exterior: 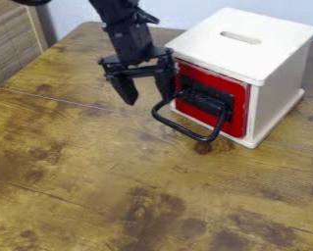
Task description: Close the drawer
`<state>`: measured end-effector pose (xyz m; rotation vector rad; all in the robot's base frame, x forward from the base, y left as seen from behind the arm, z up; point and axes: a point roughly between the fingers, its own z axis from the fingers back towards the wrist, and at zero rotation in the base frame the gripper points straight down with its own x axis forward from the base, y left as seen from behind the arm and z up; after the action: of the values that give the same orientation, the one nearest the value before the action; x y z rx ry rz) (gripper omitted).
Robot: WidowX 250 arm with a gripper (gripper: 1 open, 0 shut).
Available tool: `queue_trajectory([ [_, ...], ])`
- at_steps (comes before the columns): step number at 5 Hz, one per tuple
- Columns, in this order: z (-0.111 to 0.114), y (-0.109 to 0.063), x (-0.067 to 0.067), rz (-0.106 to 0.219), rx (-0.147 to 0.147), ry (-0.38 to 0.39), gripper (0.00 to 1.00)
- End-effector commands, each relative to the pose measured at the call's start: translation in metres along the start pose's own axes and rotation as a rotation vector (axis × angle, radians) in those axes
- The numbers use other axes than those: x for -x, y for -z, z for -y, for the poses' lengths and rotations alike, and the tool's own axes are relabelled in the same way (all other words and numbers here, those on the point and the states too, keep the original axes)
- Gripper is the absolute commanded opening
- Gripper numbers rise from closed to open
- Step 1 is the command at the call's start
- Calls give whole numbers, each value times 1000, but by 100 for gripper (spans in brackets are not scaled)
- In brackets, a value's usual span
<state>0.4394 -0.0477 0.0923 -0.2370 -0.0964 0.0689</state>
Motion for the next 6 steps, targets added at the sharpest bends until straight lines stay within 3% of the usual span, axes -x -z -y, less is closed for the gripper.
queue_trajectory([
  [1,19,-18,-13,73,12,36,100],
  [3,17,-15,-20,75,-19,59,100],
  [5,20,-42,2,96,-8,94,100],
  [6,23,-56,-7,114,0,116,100],
])
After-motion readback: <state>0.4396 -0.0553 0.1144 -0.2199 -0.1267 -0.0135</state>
